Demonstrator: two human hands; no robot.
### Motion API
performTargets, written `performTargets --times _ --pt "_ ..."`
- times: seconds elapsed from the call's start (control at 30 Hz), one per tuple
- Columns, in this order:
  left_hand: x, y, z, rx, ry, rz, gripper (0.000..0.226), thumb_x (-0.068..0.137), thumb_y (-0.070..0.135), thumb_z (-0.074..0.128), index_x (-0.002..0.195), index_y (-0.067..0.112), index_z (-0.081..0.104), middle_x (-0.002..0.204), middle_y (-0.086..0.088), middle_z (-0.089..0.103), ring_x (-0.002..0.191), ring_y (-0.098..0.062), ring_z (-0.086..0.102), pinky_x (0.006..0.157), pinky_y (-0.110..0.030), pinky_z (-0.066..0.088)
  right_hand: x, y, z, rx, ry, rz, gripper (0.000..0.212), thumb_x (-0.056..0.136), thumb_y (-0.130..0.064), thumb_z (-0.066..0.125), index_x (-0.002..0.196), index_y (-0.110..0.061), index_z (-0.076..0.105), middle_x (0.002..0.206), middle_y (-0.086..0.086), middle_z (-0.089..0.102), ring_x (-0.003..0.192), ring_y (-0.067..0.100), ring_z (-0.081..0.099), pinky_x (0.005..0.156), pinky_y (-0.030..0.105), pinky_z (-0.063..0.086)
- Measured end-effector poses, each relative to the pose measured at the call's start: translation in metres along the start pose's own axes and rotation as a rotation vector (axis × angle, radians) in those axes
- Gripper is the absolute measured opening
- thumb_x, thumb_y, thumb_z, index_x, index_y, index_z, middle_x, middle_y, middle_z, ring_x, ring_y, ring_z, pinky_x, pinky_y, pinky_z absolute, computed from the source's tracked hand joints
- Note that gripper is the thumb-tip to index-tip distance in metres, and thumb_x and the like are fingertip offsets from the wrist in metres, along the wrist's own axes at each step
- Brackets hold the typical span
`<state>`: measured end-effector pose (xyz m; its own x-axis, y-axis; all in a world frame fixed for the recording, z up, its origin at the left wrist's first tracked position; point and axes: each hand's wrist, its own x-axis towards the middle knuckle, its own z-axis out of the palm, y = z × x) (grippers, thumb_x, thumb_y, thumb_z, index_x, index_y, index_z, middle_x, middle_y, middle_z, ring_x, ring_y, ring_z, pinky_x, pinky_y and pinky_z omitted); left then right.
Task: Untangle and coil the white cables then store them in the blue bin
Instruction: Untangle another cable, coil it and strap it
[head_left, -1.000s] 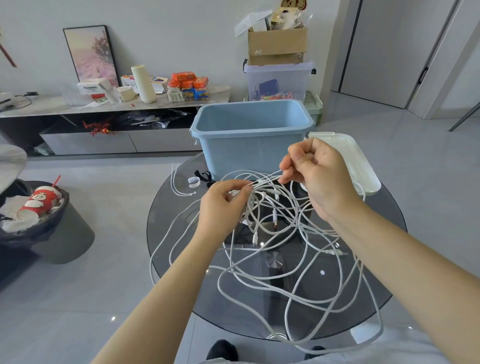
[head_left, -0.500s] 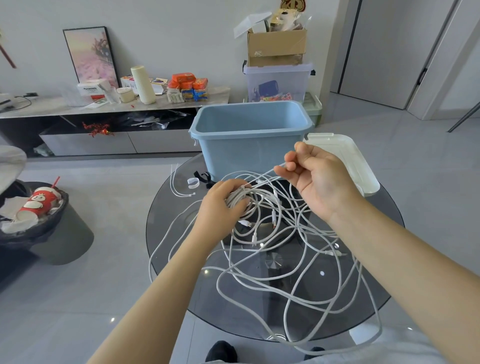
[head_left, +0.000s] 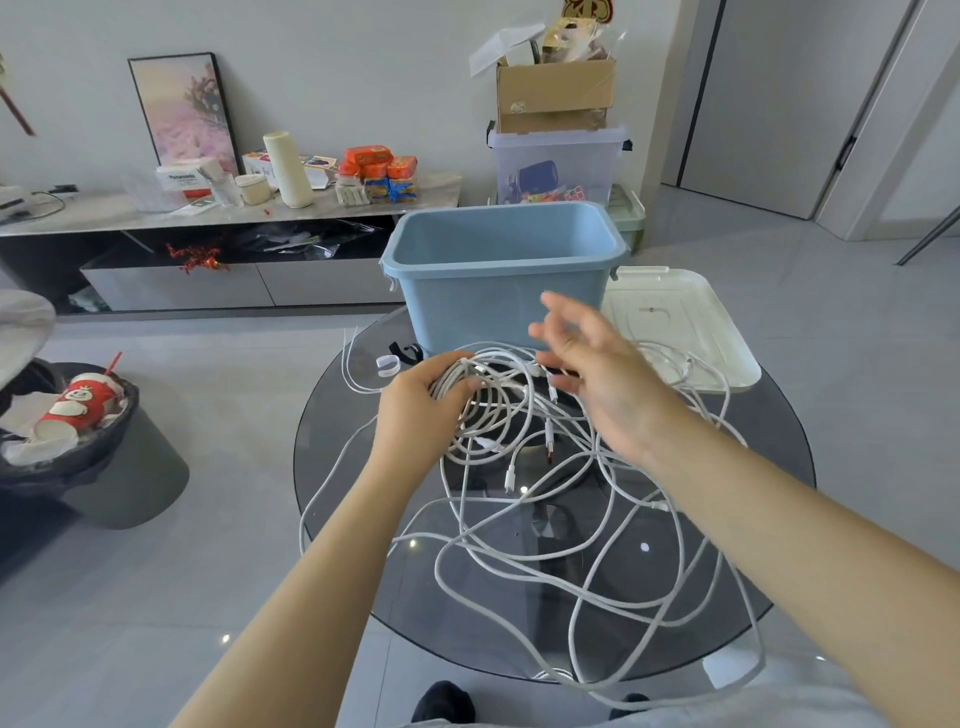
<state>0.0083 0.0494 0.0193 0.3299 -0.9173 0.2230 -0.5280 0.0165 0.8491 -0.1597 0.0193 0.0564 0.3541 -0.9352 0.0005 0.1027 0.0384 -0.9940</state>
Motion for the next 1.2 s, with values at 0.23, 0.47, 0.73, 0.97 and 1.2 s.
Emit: performTargets --times 0.23,0.47,0.73,0.97,1.2 --pt "-0.004 0.012 0.002 -0.161 -0.049 -0.052 0.014 0.087 0.016 0.064 0.088 0.027 0.071 0.077 0.007 0.072 0.075 -0.009 0.066 0.072 -0.023 0.051 0.007 0.034 0.007 -0.651 -0.116 -0.033 0.065 0.091 -0.053 0.044 0.148 -0.027 0.026 0.151 -0.006 0.034 0.139 0.010 0.030 0.114 0.030 0.023" --pt "-0.003 0.020 0.007 -0.975 -0.295 -0.358 0.019 0.096 0.009 0.048 0.103 -0.001 0.062 0.085 -0.011 0.071 0.078 -0.021 0.070 0.066 -0.029 0.057 0.006 0.044 0.005 -0.396 -0.170 -0.066 0.058 0.085 -0.062 0.019 0.136 -0.039 0.032 0.130 -0.019 0.047 0.125 0.004 0.044 0.107 0.029 0.035" --pt "-0.003 0.019 0.023 -1.043 -0.248 -0.414 0.028 0.101 0.019 0.041 0.107 -0.003 0.057 0.092 -0.014 0.068 0.080 -0.020 0.069 0.073 -0.032 0.059 0.014 0.045 0.007 -0.287 -0.008 -0.022 0.039 0.096 -0.042 0.044 0.132 -0.025 0.044 0.126 -0.003 0.058 0.116 0.012 0.056 0.106 0.034 0.040" --pt "-0.007 0.019 0.036 -0.723 -0.094 -0.325 0.031 0.099 0.031 0.046 0.085 0.009 0.061 0.057 0.005 0.057 0.056 -0.011 0.055 0.061 -0.025 0.048 0.019 0.045 0.011 -0.159 0.244 -0.004 0.032 0.091 -0.038 0.059 0.113 -0.016 0.059 0.101 0.000 0.067 0.096 0.016 0.065 0.094 0.041 0.049" --pt "-0.007 0.017 0.032 -0.957 -0.195 -0.353 0.032 0.098 0.023 0.048 0.071 0.006 0.053 0.060 -0.002 0.057 0.053 -0.011 0.058 0.057 -0.021 0.052 0.020 0.021 -0.006 0.486 -0.125 0.337 0.023 0.095 -0.020 0.046 0.087 -0.001 0.056 0.058 0.007 0.059 0.054 0.017 0.063 0.060 0.027 0.057"
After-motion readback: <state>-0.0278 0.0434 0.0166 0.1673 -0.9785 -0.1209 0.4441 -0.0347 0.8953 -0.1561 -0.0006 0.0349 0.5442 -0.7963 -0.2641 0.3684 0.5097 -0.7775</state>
